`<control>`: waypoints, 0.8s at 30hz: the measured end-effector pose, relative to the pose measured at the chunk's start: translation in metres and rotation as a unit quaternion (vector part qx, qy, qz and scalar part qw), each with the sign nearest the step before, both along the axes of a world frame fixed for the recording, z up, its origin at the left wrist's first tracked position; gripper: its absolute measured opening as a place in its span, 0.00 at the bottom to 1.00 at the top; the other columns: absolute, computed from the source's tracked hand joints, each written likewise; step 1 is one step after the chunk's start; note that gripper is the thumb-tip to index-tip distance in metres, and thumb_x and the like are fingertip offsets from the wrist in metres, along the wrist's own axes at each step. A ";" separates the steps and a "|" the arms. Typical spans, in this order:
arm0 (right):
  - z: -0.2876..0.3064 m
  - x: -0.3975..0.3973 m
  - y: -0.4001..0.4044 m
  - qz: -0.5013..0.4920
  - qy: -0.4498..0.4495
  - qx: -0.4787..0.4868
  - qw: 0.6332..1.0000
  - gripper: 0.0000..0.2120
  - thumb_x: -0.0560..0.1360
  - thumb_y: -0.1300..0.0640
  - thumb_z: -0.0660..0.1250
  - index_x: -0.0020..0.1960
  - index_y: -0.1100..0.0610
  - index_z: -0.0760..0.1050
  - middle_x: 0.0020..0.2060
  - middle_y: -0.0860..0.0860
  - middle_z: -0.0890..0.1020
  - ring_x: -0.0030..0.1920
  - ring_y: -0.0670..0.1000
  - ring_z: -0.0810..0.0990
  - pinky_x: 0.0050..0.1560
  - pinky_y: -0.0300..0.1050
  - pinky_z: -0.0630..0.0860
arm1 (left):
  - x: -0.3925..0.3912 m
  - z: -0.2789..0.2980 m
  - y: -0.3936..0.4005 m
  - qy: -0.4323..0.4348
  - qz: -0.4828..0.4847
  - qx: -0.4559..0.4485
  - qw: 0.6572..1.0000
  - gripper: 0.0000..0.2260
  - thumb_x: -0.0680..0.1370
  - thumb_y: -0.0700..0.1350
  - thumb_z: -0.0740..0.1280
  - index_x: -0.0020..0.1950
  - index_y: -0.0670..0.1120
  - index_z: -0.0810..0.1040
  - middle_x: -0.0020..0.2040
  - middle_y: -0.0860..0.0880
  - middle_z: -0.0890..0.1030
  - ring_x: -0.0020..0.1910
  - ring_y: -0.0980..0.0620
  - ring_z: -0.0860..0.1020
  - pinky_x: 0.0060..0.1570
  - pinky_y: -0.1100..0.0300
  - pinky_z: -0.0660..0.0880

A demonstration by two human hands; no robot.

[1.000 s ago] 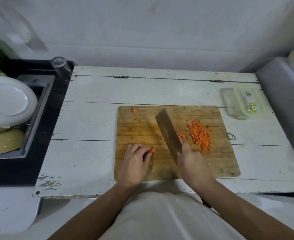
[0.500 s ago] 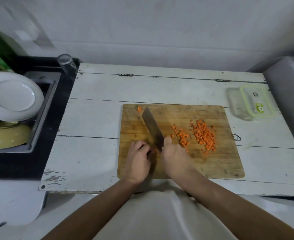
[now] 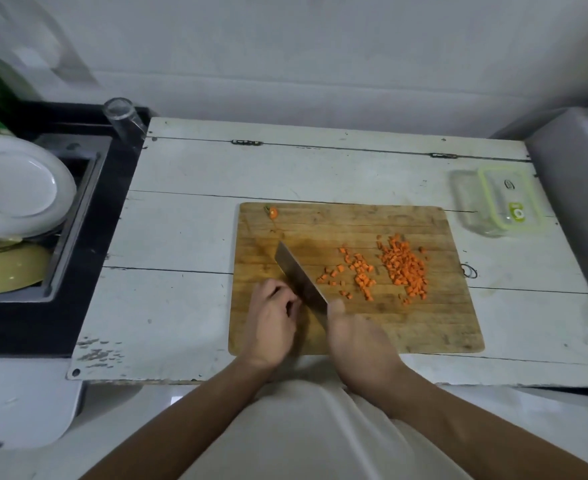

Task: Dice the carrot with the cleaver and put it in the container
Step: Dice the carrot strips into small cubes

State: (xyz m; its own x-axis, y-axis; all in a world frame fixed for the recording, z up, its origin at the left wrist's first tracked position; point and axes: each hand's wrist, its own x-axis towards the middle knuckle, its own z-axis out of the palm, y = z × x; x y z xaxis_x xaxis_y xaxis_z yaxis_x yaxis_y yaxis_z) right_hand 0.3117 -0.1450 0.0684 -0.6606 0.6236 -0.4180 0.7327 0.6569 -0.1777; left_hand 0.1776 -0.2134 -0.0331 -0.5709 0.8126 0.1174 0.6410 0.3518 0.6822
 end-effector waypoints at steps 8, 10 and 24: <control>-0.003 -0.011 0.026 -0.108 0.093 -0.031 0.989 0.03 0.84 0.55 0.55 0.54 0.54 0.63 0.44 0.59 0.82 0.47 0.65 0.81 0.40 0.55 0.74 | -0.001 0.008 -0.011 -0.028 0.007 -0.018 0.999 0.06 0.78 0.43 0.73 0.54 0.44 0.86 0.55 0.52 0.79 0.55 0.55 0.76 0.60 0.71 0.67; 0.003 0.011 0.026 -0.101 0.094 -0.025 0.990 0.05 0.84 0.54 0.55 0.51 0.52 0.59 0.38 0.54 0.78 0.41 0.63 0.81 0.36 0.53 0.72 | -0.006 0.009 -0.020 -0.039 0.037 -0.019 0.998 0.08 0.79 0.44 0.73 0.57 0.45 0.85 0.58 0.52 0.78 0.57 0.56 0.76 0.61 0.64 0.72; 0.004 0.011 0.002 0.009 -0.006 -0.026 1.000 0.08 0.81 0.65 0.58 0.56 0.54 0.63 0.42 0.53 0.81 0.40 0.57 0.80 0.32 0.48 0.70 | 0.002 0.025 -0.004 -0.035 0.102 -0.150 0.983 0.04 0.80 0.53 0.70 0.49 0.58 0.84 0.50 0.58 0.78 0.55 0.52 0.70 0.55 0.52 0.66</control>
